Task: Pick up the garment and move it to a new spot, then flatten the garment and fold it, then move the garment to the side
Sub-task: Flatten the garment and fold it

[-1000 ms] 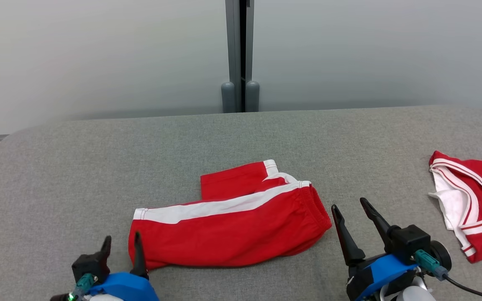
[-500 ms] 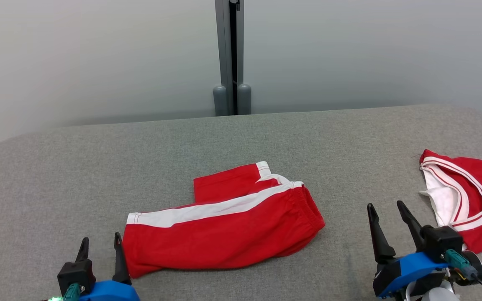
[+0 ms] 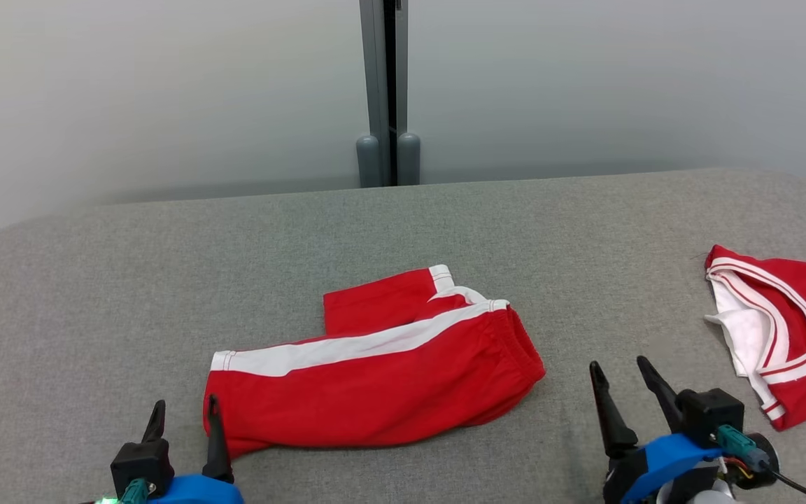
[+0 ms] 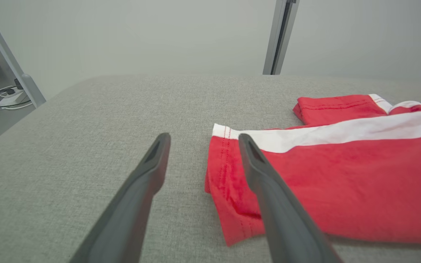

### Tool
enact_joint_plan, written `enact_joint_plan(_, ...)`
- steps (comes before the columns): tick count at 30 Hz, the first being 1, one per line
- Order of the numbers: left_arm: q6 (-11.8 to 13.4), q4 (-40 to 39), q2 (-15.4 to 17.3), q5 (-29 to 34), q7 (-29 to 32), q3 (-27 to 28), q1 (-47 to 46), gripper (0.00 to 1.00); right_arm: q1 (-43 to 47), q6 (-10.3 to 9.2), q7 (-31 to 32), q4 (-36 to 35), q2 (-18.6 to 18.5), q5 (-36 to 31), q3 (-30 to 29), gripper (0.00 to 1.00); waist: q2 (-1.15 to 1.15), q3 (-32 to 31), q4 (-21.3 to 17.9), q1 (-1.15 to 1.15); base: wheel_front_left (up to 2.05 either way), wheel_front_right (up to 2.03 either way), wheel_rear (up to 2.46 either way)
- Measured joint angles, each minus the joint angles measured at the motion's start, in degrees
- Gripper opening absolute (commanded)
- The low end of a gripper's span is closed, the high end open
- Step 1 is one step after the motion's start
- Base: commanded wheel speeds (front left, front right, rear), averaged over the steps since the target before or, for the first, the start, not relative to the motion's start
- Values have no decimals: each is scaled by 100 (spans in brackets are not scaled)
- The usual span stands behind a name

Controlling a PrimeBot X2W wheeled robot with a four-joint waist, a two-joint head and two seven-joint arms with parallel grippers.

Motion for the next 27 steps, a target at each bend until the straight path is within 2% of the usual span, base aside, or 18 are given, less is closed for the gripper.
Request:
enact_joint_plan(7,-140,-15,-81,51,0,-45,-202,100,-555,-1,-1,188,0,615,760,100,0,293,181,0,0,0,0)
enact_joint_plan(12,-188,12,-116,60,-1,-85,-278,100,-1086,0,2,532,8,1536,1346,100,0,500,388,1,0,0,0)
enact_joint_plan(20,-202,21,-144,62,-1,-102,-385,100,-1563,-1,10,1101,8,2508,1585,100,1,737,610,1,0,0,0)
enact_joint_plan(27,-216,-25,-156,60,0,-132,-436,100,-1845,-1,8,1265,8,3193,1724,100,1,837,652,1,0,0,0)
